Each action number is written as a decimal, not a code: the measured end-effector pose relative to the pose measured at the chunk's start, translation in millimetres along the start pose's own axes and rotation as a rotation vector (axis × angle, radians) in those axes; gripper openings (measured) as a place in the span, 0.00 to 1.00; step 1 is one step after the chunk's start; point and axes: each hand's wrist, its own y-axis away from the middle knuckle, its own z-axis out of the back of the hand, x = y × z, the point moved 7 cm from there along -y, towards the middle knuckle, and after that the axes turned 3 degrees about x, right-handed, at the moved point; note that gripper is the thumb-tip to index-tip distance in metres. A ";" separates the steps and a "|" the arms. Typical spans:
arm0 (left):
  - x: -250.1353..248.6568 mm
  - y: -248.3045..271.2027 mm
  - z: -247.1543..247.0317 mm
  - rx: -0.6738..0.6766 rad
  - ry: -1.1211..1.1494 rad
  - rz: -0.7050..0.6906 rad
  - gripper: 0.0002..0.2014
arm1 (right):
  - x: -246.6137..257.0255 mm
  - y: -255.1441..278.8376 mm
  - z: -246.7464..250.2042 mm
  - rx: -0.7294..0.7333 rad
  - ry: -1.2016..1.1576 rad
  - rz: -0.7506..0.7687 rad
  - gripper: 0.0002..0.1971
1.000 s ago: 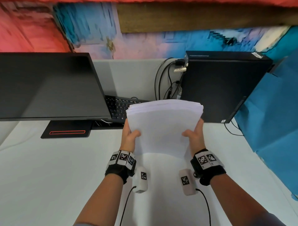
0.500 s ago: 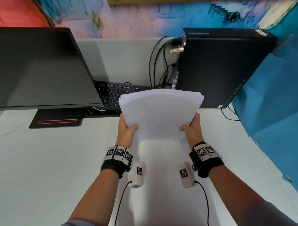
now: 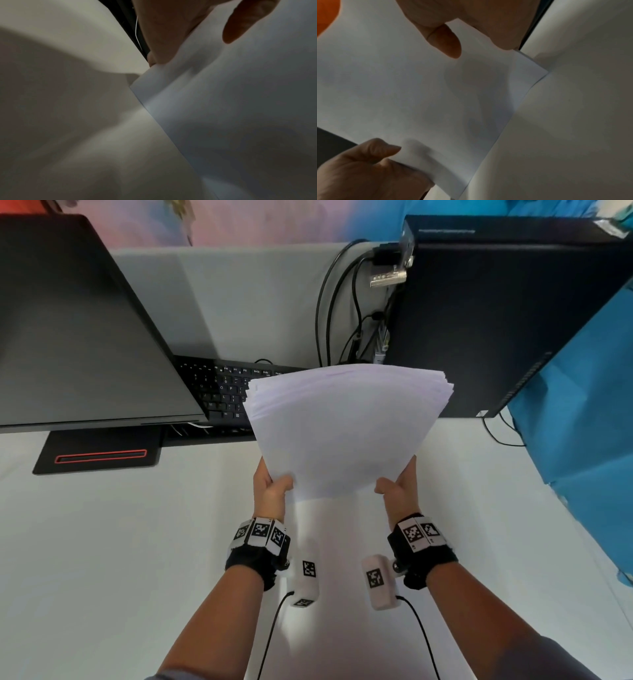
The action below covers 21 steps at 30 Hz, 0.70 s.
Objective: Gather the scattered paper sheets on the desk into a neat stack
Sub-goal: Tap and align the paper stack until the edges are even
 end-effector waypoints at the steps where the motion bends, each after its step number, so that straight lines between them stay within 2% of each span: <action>1: -0.4 -0.4 -0.1 0.004 -0.003 -0.004 0.26 | 0.9 0.3 0.5 0.005 0.005 0.002 0.34; 5: -26.3 2.2 -0.5 0.066 0.005 -0.105 0.33 | 24.4 -2.1 8.2 0.030 0.009 0.072 0.29; 9: -76.0 -0.5 -18.0 0.185 0.019 -0.232 0.27 | 79.2 -13.5 7.0 0.046 -0.087 0.208 0.27; 11: -100.6 -0.1 -27.0 0.194 -0.004 -0.285 0.26 | 105.2 -11.5 -1.4 0.063 -0.058 0.274 0.28; 13: -119.8 1.4 -30.7 0.150 -0.046 -0.334 0.24 | 122.5 -7.9 -5.6 0.041 -0.011 0.323 0.26; 18: -151.9 12.8 -32.0 -0.024 -0.036 -0.428 0.22 | 150.2 7.7 -6.6 0.007 -0.052 0.377 0.10; 20: -159.1 17.3 -35.0 -0.082 -0.007 -0.419 0.18 | 158.2 12.8 -5.4 -0.042 -0.074 0.381 0.04; 21: -160.8 19.1 -37.3 -0.098 0.006 -0.400 0.17 | 160.6 14.5 -4.6 -0.076 -0.066 0.380 0.05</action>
